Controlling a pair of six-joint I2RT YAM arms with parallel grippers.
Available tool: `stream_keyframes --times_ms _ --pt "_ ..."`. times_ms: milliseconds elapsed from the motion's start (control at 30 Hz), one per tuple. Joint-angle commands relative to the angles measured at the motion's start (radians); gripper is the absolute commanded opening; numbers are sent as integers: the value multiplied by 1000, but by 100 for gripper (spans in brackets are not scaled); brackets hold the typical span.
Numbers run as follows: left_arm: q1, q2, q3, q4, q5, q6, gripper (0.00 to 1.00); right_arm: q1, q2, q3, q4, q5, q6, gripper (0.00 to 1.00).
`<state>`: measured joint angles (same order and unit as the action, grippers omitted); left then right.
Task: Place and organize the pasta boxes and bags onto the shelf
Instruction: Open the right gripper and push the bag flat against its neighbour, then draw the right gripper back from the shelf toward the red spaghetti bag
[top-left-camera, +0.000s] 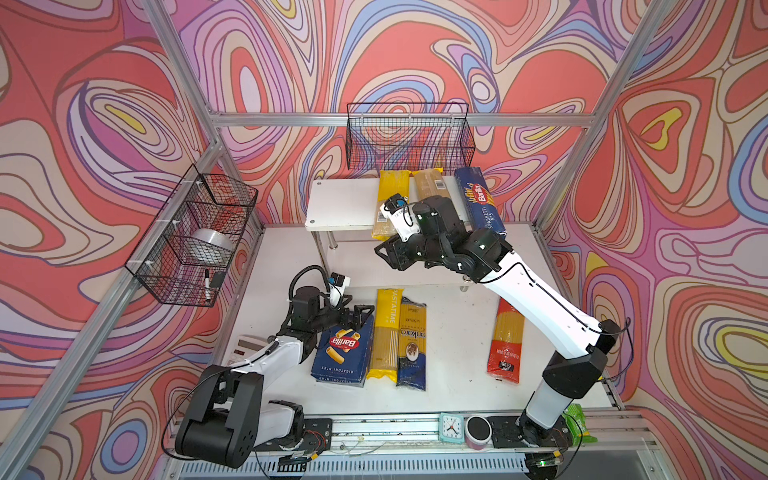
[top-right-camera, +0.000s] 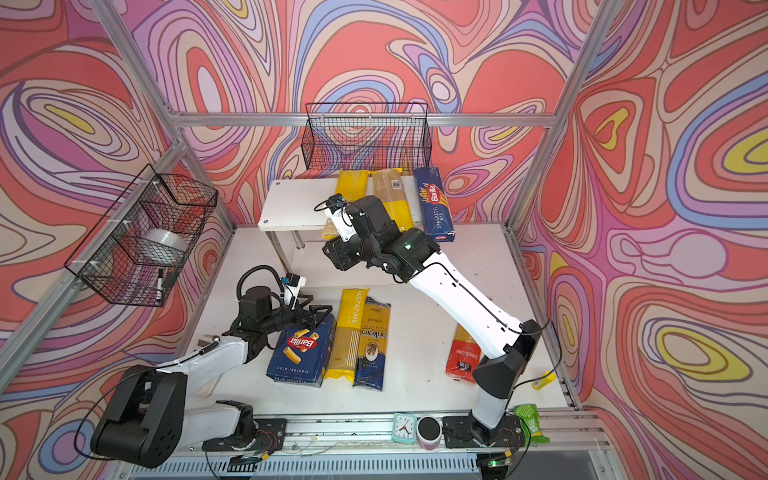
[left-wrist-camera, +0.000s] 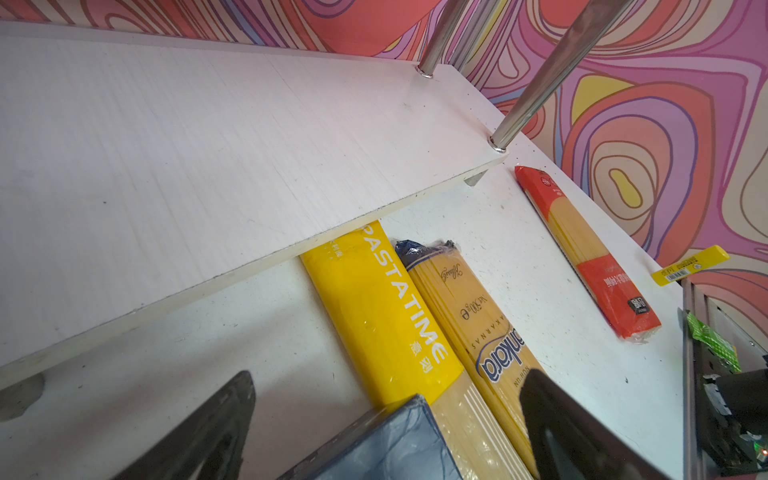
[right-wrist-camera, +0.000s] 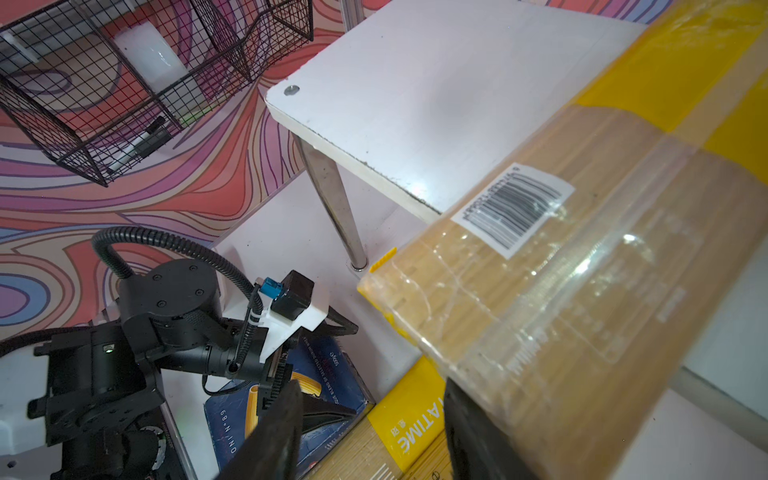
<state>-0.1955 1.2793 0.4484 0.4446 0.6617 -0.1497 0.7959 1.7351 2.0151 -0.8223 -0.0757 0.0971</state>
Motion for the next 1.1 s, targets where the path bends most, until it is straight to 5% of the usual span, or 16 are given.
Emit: stream_keyframes --times_ms 0,133,433,1067 --pt "-4 -10 18 -22 1 11 100 -20 -45 -76 78 -21 -39 56" --pt "-4 -18 13 -20 -4 12 100 -14 -135 -183 135 -133 -58 57" --pt "-4 -56 -4 -13 -33 9 100 -6 -293 -385 140 -109 -57 57" --pt "-19 -279 -73 -84 -231 65 100 -8 -592 -909 238 40 284 62"
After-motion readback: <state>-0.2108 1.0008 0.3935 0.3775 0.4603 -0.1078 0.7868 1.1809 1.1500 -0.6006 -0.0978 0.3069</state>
